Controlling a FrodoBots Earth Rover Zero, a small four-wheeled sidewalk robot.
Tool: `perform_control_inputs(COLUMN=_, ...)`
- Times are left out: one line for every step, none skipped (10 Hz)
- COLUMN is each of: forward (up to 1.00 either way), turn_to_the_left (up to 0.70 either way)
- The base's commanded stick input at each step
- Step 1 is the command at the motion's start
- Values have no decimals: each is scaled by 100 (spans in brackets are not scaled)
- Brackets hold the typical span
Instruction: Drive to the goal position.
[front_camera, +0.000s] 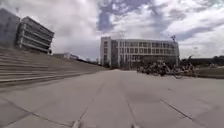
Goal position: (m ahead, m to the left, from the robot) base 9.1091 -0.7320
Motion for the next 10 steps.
perform_control_inputs(forward=85, turn_to_the_left=0)
perform_control_inputs(forward=85, turn_to_the_left=0)
perform_control_inputs(forward=85, turn_to_the_left=0)
perform_control_inputs(forward=85, turn_to_the_left=0)
perform_control_inputs(forward=85, turn_to_the_left=0)
perform_control_inputs(forward=85, turn_to_the_left=-13)
perform_control_inputs(forward=85, turn_to_the_left=-25)
perform_control_inputs(forward=85, turn_to_the_left=-12)
perform_control_inputs(forward=85, turn_to_the_left=0)
perform_control_inputs(forward=85, turn_to_the_left=-12)
